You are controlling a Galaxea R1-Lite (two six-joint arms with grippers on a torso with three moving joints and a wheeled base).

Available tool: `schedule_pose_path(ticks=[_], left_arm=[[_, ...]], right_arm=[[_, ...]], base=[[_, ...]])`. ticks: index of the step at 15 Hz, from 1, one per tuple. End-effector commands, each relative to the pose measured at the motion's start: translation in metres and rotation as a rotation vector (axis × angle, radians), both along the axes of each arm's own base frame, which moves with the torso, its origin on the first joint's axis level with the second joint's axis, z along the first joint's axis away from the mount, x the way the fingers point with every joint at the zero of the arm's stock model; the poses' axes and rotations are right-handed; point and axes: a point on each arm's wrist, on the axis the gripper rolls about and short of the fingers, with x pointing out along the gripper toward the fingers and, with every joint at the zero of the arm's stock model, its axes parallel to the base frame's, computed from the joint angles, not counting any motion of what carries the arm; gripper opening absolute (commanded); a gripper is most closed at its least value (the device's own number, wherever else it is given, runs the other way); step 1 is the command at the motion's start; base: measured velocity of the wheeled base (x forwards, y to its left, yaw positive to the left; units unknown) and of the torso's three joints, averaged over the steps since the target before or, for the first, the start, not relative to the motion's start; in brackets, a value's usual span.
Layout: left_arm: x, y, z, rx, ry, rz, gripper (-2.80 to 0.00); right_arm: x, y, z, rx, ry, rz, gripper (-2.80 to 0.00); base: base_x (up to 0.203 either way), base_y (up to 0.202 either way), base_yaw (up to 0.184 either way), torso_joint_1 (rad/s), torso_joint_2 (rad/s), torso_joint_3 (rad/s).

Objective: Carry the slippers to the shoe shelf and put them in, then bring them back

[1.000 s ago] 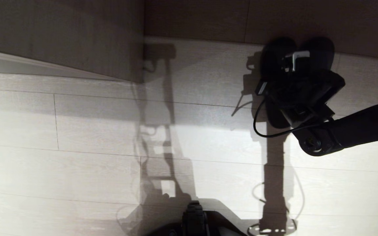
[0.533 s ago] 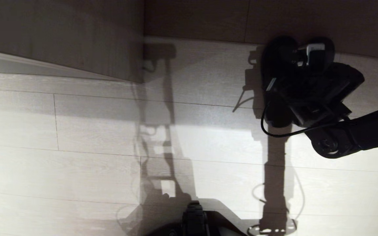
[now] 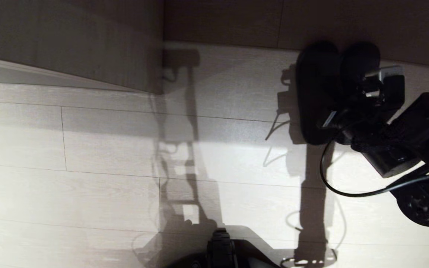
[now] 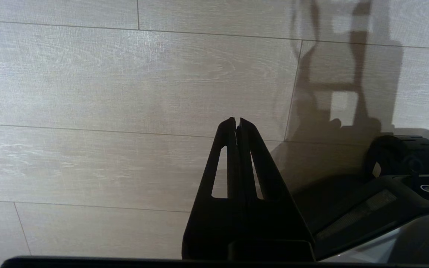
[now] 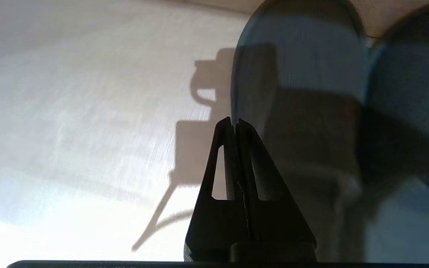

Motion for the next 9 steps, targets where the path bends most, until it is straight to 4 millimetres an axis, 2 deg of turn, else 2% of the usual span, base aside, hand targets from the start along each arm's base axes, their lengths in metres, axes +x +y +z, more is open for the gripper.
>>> schedule_pose_path(ticks=[1, 3, 7, 9], left_arm=[[0.0, 0.0, 0.0, 0.0, -0.001, 0.0, -2.8], [0.0, 0.0, 0.0, 0.0, -0.001, 0.0, -2.8], [0.0, 0.0, 0.0, 0.0, -0.001, 0.0, -2.8], [0.0, 0.0, 0.0, -0.001, -0.001, 0.0, -2.8]], right_arm=[[-0.032, -0.007, 0.007, -0.004, -0.025, 0.003, -2.8], [-0.056, -0.011, -0.005, -0.031, 0.016, 0.01, -2.8], [-0.115, -0.027, 0.004, -0.02, -0.054, 0.007, -2.8], [-0.145, -0.036, -0.002, -0.026, -0.064, -0.001, -2.8]], base=[[0.0, 0.0, 0.0, 0.0, 0.0, 0.0], [0.0, 0.0, 0.0, 0.0, 0.0, 0.0], [0.0, 0.0, 0.0, 0.0, 0.0, 0.0], [0.0, 0.0, 0.0, 0.0, 0.0, 0.0]])
